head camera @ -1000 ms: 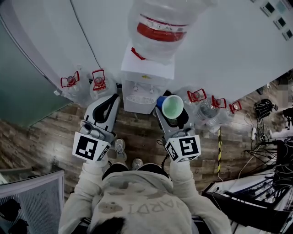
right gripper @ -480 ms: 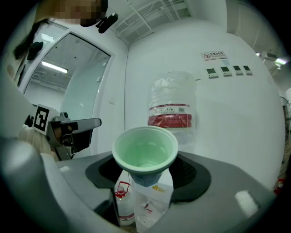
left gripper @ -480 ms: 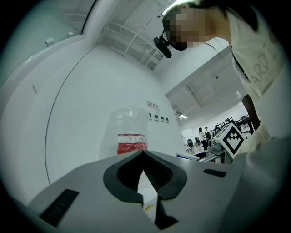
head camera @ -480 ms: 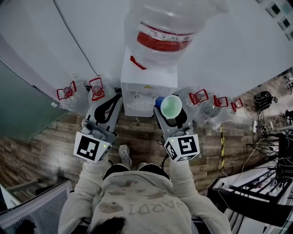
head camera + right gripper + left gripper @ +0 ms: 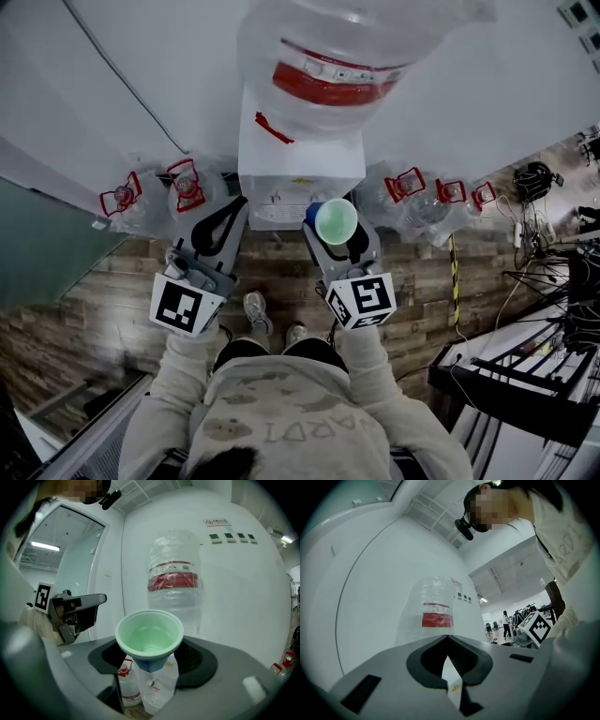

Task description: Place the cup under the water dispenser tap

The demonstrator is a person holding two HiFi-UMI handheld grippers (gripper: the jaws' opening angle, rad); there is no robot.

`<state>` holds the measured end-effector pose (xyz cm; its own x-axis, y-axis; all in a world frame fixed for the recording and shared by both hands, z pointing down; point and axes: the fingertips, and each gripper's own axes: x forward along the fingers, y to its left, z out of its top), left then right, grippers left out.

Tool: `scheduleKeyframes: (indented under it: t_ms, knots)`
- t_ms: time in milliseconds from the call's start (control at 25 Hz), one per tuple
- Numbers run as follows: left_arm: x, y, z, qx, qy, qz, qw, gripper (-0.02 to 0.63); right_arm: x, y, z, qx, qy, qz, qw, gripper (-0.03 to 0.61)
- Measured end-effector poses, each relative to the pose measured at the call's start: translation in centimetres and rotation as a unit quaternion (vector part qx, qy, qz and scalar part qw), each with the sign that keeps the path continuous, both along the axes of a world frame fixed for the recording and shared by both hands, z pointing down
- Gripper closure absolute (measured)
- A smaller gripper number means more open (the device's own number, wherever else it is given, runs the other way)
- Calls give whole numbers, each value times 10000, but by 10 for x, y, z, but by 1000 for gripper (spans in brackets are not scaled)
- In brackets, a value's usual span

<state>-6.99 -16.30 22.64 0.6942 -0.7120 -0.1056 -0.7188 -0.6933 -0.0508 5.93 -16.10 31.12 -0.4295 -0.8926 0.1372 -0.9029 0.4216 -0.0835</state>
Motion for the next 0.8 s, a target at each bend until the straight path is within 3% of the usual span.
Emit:
scheduleKeyframes:
  t_ms: [800]
  knots:
    - [1,-24,78,-535,-85,139,9984,609,-17,-39,124,-784,224,-108,9966,264]
